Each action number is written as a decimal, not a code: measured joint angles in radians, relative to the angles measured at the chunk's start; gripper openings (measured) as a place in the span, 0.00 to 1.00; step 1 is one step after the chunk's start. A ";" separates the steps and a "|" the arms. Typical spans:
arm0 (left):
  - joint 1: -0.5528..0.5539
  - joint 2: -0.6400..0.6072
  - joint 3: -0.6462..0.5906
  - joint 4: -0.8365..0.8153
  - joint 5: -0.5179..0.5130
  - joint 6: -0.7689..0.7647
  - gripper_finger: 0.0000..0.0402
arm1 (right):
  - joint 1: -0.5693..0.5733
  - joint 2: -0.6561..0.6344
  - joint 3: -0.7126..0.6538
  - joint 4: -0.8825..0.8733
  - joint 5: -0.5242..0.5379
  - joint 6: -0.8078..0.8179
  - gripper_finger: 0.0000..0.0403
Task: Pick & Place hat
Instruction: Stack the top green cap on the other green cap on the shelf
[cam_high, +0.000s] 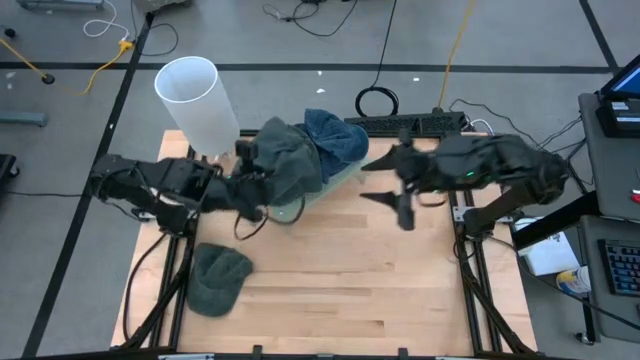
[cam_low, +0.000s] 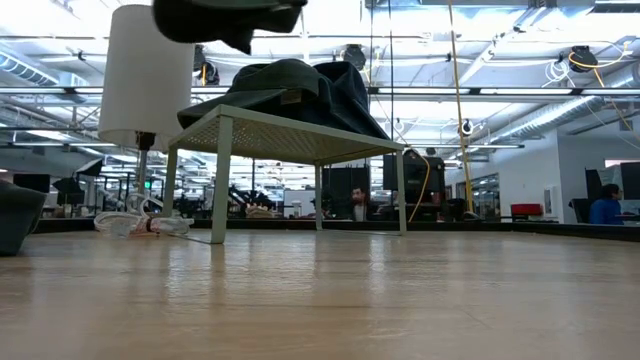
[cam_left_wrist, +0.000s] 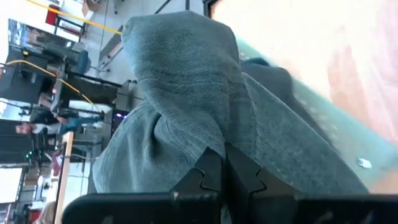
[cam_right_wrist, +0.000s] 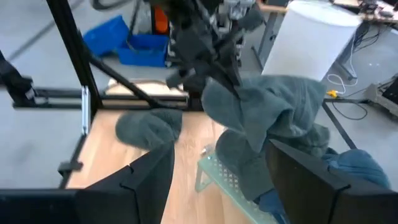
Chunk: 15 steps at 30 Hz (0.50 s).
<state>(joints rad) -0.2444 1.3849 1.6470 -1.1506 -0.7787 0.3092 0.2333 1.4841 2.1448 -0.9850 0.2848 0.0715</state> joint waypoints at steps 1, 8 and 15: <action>0.025 0.000 0.000 0.028 0.014 0.034 0.00 | 0.000 -0.015 0.000 0.000 0.000 0.009 0.61; 0.188 0.005 0.000 0.138 0.147 0.190 0.00 | 0.000 -0.088 0.000 -0.001 -0.001 0.048 0.61; 0.281 0.032 -0.047 0.180 0.268 0.186 0.00 | 0.000 -0.102 0.000 -0.003 -0.001 0.040 0.61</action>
<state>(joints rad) 0.0370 1.4174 1.6000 -0.9704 -0.5108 0.4948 0.2333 1.3824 2.1448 -0.9875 0.2836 0.1120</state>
